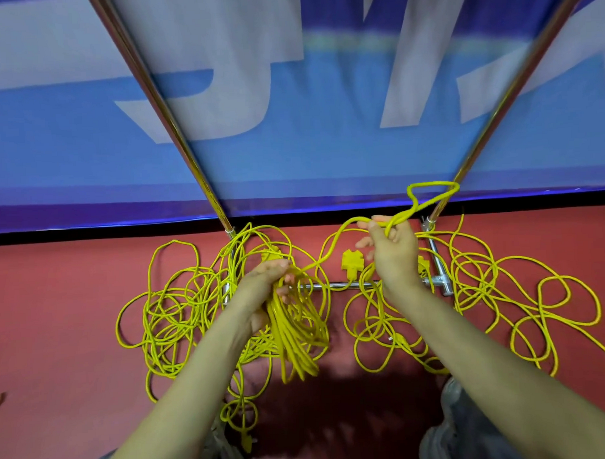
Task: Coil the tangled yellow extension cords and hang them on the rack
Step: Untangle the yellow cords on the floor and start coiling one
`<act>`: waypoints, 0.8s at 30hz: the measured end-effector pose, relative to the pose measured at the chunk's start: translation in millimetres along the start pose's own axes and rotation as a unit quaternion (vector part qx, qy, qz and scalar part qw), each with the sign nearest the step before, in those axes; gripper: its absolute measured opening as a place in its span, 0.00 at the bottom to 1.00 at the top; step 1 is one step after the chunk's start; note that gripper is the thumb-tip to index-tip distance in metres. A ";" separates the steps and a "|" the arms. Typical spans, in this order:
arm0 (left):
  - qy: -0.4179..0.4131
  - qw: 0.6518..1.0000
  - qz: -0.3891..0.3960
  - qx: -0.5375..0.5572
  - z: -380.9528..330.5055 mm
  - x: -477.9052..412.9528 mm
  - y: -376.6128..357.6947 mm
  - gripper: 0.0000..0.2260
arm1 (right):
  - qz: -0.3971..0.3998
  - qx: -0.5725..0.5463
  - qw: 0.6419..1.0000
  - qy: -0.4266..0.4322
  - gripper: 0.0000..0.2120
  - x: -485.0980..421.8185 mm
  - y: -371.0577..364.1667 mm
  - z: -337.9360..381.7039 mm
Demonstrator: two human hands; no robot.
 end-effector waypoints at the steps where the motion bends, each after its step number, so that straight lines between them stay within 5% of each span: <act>1: -0.013 0.999 -0.026 0.034 -0.4 -3.4 7.4 0.04 | -0.015 -0.014 1.000 -0.014 0.04 0.0 1.6 -2.7; 4: -0.053 0.986 -0.088 0.131 -1.9 -8.3 26.6 0.06 | -0.057 -0.056 0.996 -0.047 0.03 -4.0 8.0 -7.0; 7: -0.062 0.988 -0.082 0.112 -3.9 -8.8 28.3 0.06 | -0.038 -0.123 0.987 -0.094 0.05 -5.5 3.5 -12.0; 12: -0.035 0.999 0.029 -0.013 -3.3 -0.9 -7.1 0.04 | 0.115 -0.221 0.949 -0.194 0.06 14.1 -32.9 -6.2; 19: -0.057 0.995 0.072 0.037 -11.3 7.3 -19.7 0.14 | 0.340 -0.170 0.863 -0.334 0.06 66.9 -56.8 -17.6; 24: -0.074 0.993 0.083 0.027 -21.0 18.6 -30.2 0.10 | 0.348 -0.142 0.859 -0.347 0.05 81.6 -62.7 -33.8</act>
Point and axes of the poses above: each hand's wrist, its own x-axis away from the middle knuckle, its own y-axis out of the back of the hand, z = x × y, the point moved 8 cm from there along -x, towards the middle knuckle, and after that the axes turned 8 degrees about y, right-handed, at the moved point
